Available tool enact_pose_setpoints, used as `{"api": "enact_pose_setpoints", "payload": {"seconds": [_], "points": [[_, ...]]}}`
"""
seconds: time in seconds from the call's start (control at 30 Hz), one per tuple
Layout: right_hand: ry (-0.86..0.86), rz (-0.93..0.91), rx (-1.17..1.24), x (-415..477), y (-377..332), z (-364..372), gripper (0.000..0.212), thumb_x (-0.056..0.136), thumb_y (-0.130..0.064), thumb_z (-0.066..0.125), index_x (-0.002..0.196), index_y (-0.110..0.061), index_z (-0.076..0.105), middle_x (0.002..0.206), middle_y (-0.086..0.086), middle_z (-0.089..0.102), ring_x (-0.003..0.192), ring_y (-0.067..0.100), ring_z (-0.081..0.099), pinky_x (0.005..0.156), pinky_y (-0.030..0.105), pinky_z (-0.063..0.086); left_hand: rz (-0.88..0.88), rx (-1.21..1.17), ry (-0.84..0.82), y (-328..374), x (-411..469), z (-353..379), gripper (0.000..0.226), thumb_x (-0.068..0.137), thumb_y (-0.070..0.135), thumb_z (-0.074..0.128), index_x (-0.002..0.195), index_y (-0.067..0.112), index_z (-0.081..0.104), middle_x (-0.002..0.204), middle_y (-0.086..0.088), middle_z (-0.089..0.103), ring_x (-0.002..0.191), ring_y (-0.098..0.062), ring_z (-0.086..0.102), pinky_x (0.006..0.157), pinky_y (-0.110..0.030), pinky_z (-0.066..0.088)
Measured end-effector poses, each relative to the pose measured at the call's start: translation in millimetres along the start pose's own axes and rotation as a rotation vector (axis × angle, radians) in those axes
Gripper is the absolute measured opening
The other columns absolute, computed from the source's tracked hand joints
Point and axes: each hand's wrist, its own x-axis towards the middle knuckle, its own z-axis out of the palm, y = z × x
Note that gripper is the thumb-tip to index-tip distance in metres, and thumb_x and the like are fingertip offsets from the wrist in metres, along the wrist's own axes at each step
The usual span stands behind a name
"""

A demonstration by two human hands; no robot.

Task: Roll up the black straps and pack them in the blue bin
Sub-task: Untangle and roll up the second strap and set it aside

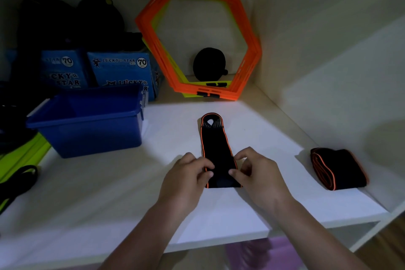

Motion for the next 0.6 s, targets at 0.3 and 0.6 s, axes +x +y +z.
{"api": "enact_pose_setpoints", "payload": {"seconds": [0.3, 0.6], "points": [[-0.271, -0.349, -0.159, 2, 21, -14, 0.054, 0.083, -0.048, 0.056, 0.130, -0.024, 0.067, 0.146, -0.014, 0.054, 0.142, 0.002, 0.038, 0.114, 0.026, 0.038, 0.215, 0.100, -0.128, -11, -3, -8, 0.040, 0.087, 0.045, 0.056, 0.121, 0.030, 0.068, 0.141, 0.022, 0.054, 0.118, 0.001, 0.043, 0.096, -0.022, 0.043], [-0.256, -0.212, 0.112, -8, 18, -31, 0.021, 0.089, -0.027, 0.071, 0.107, -0.037, 0.071, 0.084, -0.005, 0.073, 0.075, 0.009, 0.067, 0.071, 0.029, 0.053, 0.101, -0.183, -0.190, -1, -9, -15, 0.013, 0.094, 0.045, 0.053, 0.104, 0.043, 0.061, 0.094, 0.017, 0.059, 0.097, -0.001, 0.057, 0.079, -0.022, 0.044]]}}
